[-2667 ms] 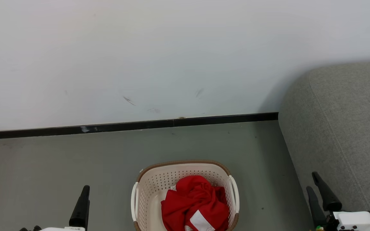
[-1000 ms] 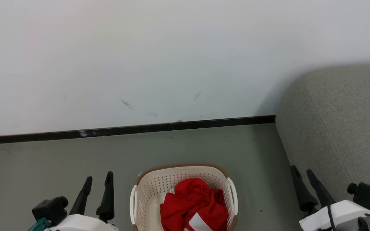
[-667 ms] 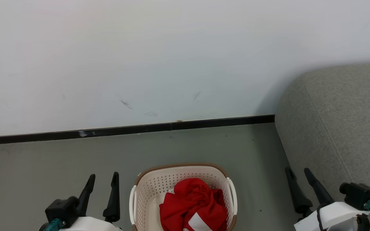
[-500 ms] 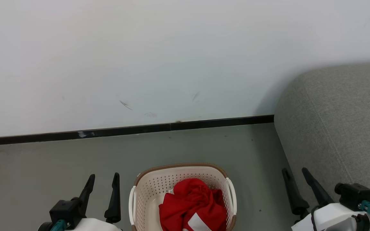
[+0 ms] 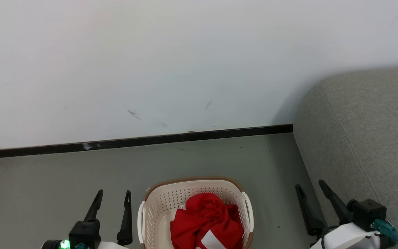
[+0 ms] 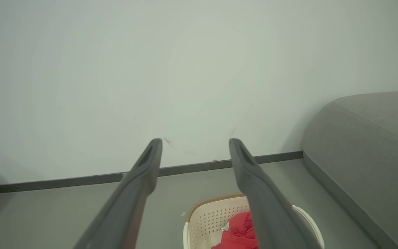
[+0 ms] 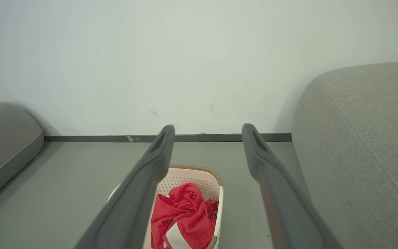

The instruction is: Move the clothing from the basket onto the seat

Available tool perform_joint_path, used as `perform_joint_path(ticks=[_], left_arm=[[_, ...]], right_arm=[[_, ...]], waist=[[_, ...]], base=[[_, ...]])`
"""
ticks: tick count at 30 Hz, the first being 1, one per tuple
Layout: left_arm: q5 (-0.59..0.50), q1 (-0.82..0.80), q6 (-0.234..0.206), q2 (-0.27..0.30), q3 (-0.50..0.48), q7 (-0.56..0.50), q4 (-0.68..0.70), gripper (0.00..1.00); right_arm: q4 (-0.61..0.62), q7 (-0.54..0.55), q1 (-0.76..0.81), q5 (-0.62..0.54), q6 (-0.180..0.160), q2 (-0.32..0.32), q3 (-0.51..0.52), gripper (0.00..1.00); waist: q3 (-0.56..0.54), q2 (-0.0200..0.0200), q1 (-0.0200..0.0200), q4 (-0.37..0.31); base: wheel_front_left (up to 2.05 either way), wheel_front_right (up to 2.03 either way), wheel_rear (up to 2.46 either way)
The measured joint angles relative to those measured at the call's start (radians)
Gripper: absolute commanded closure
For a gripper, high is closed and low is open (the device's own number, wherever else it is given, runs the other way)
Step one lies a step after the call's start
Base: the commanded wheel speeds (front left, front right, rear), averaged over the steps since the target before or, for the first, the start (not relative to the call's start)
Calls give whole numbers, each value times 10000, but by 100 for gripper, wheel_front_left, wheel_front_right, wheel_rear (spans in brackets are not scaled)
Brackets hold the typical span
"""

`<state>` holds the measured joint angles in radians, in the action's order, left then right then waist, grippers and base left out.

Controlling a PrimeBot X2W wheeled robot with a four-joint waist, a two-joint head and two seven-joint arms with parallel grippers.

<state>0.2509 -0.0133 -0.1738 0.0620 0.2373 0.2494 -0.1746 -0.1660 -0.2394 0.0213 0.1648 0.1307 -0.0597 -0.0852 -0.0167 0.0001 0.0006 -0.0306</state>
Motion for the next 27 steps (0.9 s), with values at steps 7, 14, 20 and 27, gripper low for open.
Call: perform_joint_path(ticks=[7, 14, 20, 27], left_arm=[[12, 0, -82, -2, -2, 0, -385, 0], [25, -9, -86, -6, -44, 0, -583, 0], [23, -21, -148, -8, -75, 0, -708, 0], [25, -190, -173, -12, -190, 0, -759, 0]], right_arm=[[-10, -4, 1, -13, 0, 21, 4, 0], [-19, -59, 1, -25, 0, 59, 35, 0], [-69, -73, 6, -117, 0, 79, 138, 0], [-100, -71, 7, -213, 0, 115, 194, 0]], waist=[[9, 0, -1, -8], [9, 0, -1, -34], [5, 0, -2, -50], [15, 0, -2, -51]], base=[[0, 0, 0], [0, 0, 0], [0, 0, 0], [0, 0, 0]])
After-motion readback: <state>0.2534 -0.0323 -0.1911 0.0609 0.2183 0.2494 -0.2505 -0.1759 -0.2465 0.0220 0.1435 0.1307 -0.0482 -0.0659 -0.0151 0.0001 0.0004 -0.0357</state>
